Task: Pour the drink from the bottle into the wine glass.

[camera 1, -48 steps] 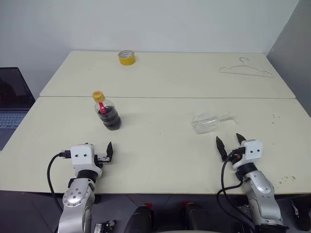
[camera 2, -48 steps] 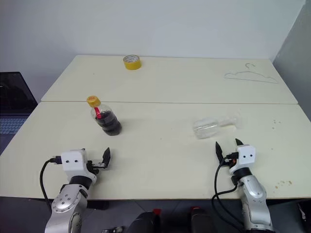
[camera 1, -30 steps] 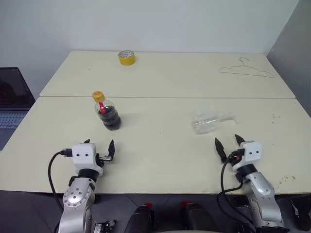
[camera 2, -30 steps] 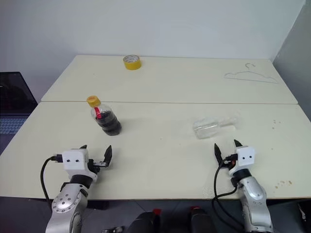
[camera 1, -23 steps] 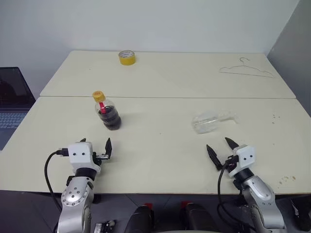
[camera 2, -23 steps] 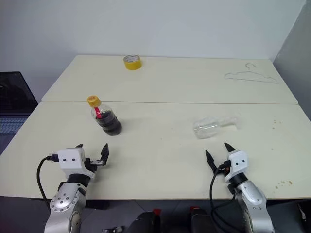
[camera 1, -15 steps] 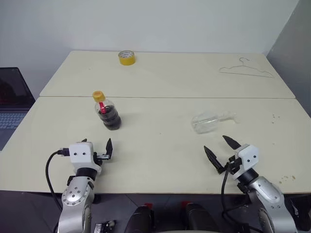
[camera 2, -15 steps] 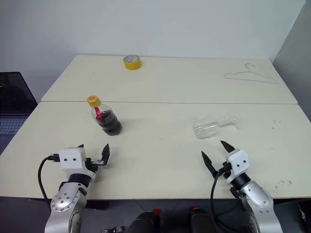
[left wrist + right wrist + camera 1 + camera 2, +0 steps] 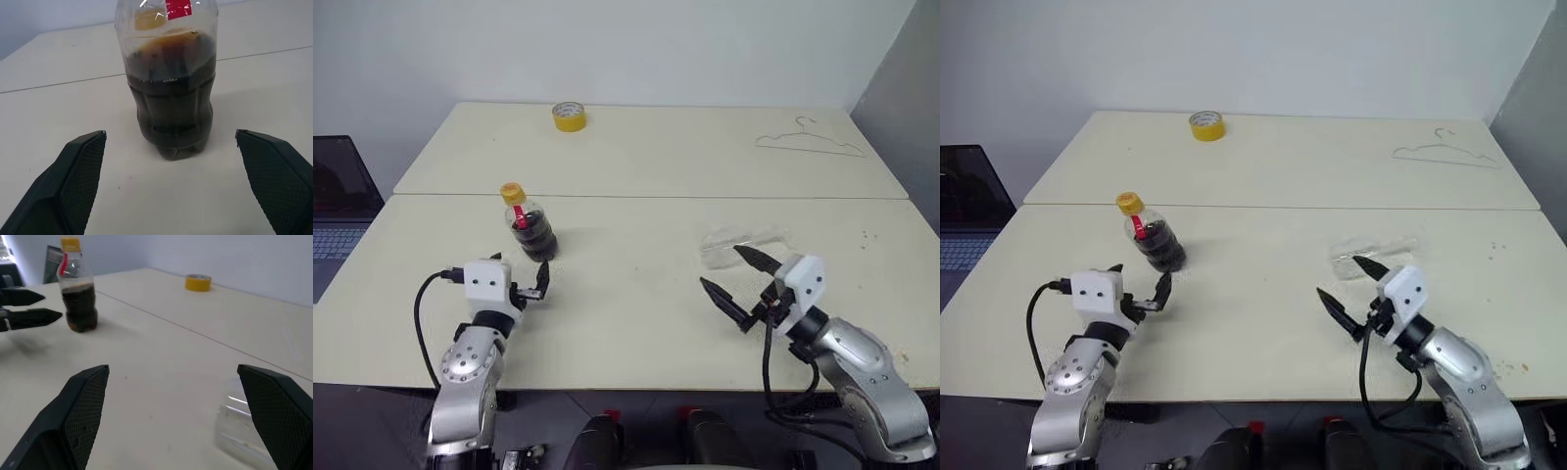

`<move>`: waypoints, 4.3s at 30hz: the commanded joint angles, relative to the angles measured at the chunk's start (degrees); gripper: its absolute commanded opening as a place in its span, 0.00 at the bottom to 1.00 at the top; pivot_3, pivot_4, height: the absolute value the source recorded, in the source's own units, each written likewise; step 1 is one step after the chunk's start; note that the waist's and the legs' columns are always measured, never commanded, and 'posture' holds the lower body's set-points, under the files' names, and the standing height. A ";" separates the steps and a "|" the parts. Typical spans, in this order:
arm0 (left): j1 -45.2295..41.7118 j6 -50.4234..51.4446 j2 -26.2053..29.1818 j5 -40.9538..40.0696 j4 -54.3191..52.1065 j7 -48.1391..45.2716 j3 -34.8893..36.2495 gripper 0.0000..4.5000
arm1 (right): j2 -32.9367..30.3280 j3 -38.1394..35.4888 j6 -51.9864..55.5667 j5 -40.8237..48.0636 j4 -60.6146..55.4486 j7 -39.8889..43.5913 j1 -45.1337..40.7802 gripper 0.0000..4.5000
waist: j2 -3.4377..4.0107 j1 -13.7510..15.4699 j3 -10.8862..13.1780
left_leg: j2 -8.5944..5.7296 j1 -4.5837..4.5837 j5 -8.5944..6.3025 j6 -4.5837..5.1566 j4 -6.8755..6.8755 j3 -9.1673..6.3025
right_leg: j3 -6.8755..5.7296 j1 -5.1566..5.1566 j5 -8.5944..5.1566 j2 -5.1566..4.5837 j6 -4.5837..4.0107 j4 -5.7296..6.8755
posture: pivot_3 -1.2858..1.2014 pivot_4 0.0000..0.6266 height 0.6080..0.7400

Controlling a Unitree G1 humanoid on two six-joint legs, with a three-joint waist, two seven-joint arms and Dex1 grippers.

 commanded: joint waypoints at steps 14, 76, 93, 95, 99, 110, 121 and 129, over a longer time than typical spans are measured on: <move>-9.40 -2.65 3.09 0.59 10.30 -2.05 -0.48 0.99 | -1.63 1.33 9.52 7.51 -2.92 2.75 -8.92 1.00 | -0.02 -0.01 0.01 | -0.02 -0.02 0.00 0.00 0.01 -0.03 | -0.02 -0.03 0.00 -0.01 0.00 0.00 | 0.52 0.24 1.00; -16.73 12.46 1.92 4.14 -7.16 -8.36 -18.39 0.23 | 11.29 8.73 24.63 6.39 7.69 -7.64 -38.93 1.00 | -0.02 -0.29 0.03 | -0.03 -0.30 0.04 -0.06 0.01 0.01 | 0.06 -0.39 0.02 -0.02 -0.01 0.06 | 0.52 0.24 1.00; -16.37 12.30 2.07 5.51 -8.38 -8.55 -19.74 0.19 | 14.77 10.92 22.48 1.23 11.43 -6.90 -40.96 0.72 | -0.01 -0.31 0.03 | -0.03 -0.29 0.03 -0.05 -0.01 0.00 | 0.04 -0.41 0.02 -0.02 -0.01 0.07 | 0.52 0.24 1.00; -16.41 12.36 2.06 5.57 -8.31 -8.58 -19.77 0.19 | 15.18 11.24 22.46 1.45 11.12 -6.29 -41.13 0.55 | -0.01 -0.31 0.03 | -0.03 -0.29 0.03 -0.05 -0.01 0.00 | 0.04 -0.42 0.02 -0.02 -0.01 0.07 | 0.52 0.24 1.00; -16.50 12.42 2.08 5.55 -8.13 -8.68 -19.71 0.18 | 15.45 11.85 22.62 1.29 10.72 -5.41 -41.11 0.27 | -0.01 -0.31 0.03 | -0.03 -0.29 0.03 -0.05 -0.01 -0.01 | 0.04 -0.41 0.02 -0.02 -0.01 0.07 | 0.52 0.24 1.00; -16.52 12.42 1.96 5.50 -8.07 -8.77 -19.72 0.17 | 16.70 11.49 21.93 -0.11 11.74 -6.03 -41.02 0.58 | -0.01 -0.31 0.03 | -0.03 -0.29 0.03 -0.06 -0.01 0.00 | 0.04 -0.41 0.02 -0.02 -0.01 0.06 | 0.52 0.24 1.00; -16.55 12.33 2.12 5.54 -8.18 -8.64 -19.60 0.17 | 17.05 11.55 22.32 -2.11 12.61 -6.58 -41.88 0.82 | -0.01 -0.31 0.04 | -0.03 -0.29 0.03 -0.06 -0.02 0.00 | 0.05 -0.42 0.02 -0.02 -0.01 0.07 | 0.52 0.24 1.00; -16.82 12.19 2.02 5.53 -7.97 -8.52 -19.50 0.17 | 16.20 12.74 22.17 -3.13 12.13 -4.92 -41.52 0.82 | -0.01 -0.31 0.04 | -0.03 -0.29 0.04 -0.06 -0.01 0.00 | 0.05 -0.42 0.02 -0.02 -0.01 0.07 | 0.52 0.24 1.00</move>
